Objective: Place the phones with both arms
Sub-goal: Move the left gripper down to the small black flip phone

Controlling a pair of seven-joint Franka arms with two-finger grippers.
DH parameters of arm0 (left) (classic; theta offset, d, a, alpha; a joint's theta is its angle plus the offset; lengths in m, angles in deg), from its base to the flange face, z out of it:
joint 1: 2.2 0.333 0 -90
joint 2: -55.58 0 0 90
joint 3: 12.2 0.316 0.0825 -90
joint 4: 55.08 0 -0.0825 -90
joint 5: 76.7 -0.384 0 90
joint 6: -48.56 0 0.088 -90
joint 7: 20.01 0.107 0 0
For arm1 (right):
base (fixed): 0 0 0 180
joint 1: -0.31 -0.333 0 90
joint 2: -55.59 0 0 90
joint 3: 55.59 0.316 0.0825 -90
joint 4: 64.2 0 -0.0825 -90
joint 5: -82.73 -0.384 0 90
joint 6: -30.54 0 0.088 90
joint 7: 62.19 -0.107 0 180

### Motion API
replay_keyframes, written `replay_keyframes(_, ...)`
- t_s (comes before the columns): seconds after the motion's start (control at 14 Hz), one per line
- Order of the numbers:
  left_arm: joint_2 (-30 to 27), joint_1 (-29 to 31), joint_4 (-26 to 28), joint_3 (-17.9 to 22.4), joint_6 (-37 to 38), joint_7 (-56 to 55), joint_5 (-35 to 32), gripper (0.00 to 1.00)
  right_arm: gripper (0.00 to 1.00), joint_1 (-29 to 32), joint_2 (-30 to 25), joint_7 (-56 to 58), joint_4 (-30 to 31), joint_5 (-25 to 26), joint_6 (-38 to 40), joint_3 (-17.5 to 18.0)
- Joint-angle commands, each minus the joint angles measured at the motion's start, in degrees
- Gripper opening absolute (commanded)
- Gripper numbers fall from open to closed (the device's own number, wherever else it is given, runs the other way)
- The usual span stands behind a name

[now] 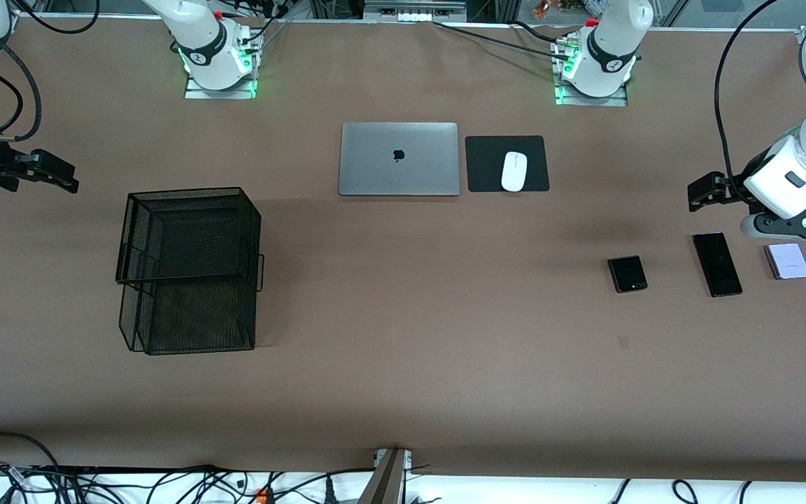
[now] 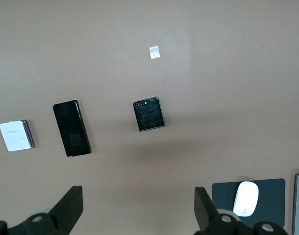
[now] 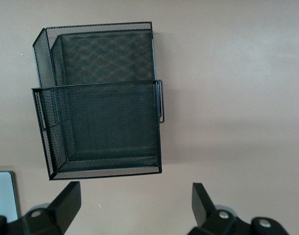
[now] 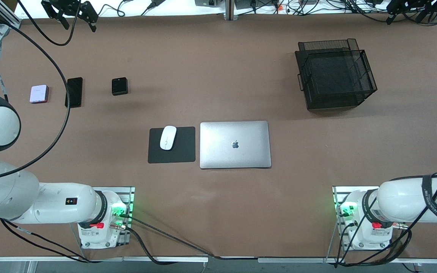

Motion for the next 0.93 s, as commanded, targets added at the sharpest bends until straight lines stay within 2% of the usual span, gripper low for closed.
replay_keyframes(0.0, 2.54, 0.26, -1.81, 0.76, 1.26, 1.5, 0.69, 1.0, 1.0, 0.84, -0.08, -0.69, -0.46, -0.19, 0.08, 0.8)
replay_keyframes(0.21, 6.57, 1.4, -1.02, 0.84, 0.82, 1.5, 0.87, 1.0, 1.0, 0.84, -0.08, -0.69, -0.46, -0.19, 0.08, 0.8)
replay_keyframes(0.36, 11.83, 2.19, -0.66, 0.76, -2.23, 1.5, 0.87, 1.0, 1.0, 0.84, -0.08, -0.69, -0.37, -0.19, 0.17, 0.8)
replay_keyframes(0.5, 14.31, 2.2, 2.57, 0.84, -9.6, 0.8, 0.87, 1.0, 1.0, 0.84, -0.08, -0.69, -0.46, -0.19, 0.08, 0.8)
replay_keyframes(0.85, 16.08, 2.54, 19.79, 0.76, -38.68, 0.01, 1.57, 1.0, 1.0, 0.84, -0.08, -0.69, -0.37, -0.19, 0.08, 0.8)
